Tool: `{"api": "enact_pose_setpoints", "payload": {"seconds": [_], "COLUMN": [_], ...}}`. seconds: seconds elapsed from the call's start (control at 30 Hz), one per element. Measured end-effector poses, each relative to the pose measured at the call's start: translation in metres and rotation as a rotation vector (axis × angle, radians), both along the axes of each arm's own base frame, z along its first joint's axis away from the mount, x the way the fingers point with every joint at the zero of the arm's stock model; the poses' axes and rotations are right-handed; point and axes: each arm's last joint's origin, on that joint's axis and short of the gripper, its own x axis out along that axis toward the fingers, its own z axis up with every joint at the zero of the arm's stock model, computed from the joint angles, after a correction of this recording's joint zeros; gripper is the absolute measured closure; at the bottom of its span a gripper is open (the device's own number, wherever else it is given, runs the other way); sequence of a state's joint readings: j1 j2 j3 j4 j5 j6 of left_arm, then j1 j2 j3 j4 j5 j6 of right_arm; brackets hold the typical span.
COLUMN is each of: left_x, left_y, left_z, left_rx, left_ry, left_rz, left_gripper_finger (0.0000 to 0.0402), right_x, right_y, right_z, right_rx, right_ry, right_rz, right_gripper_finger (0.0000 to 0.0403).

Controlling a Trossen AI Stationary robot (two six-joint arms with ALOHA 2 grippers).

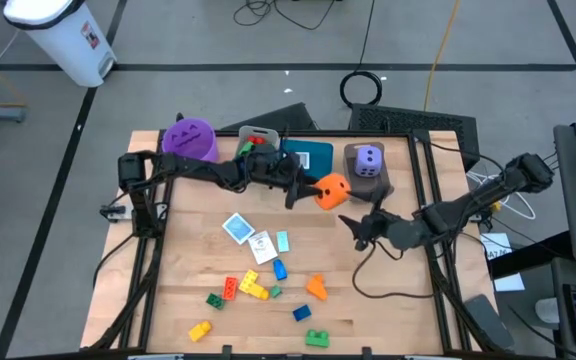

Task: Pick & Place Toys
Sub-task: Put the orange die into the black bin

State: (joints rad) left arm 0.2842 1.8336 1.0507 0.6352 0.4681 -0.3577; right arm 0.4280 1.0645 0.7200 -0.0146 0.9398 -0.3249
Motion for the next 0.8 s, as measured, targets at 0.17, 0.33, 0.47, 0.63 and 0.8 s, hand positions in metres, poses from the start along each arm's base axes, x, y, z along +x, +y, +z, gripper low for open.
{"api": "enact_pose_setpoints", "payload": {"seconds": [0.17, 0.33, 0.47, 0.63, 0.8], "left_x": [0.002, 0.003, 0.003, 0.003, 0.003], "left_y": [0.002, 0.002, 0.002, 0.001, 0.001], "left_z": [0.009, 0.012, 0.011, 0.010, 0.009], "left_rx": [-0.020, -0.020, -0.020, -0.013, -0.004], "left_ry": [-0.029, -0.038, -0.027, -0.026, -0.022], "left_rz": [-0.054, -0.080, -0.081, -0.104, -0.119], "left_gripper_finger": [0.0229, 0.0229, 0.0229, 0.0229, 0.0229], "right_x": [0.002, 0.005, 0.008, 0.010, 0.012], "right_y": [-0.009, -0.017, -0.023, -0.029, -0.034], "right_z": [-0.003, -0.003, -0.003, -0.003, -0.004], "right_rx": [0.005, 0.029, 0.048, 0.073, 0.110], "right_ry": [0.033, 0.040, 0.040, 0.043, 0.043], "right_rz": [-0.015, -0.011, -0.004, 0.015, 0.028], "right_gripper_finger": [0.0054, 0.0051, 0.0051, 0.0051, 0.0073]}}
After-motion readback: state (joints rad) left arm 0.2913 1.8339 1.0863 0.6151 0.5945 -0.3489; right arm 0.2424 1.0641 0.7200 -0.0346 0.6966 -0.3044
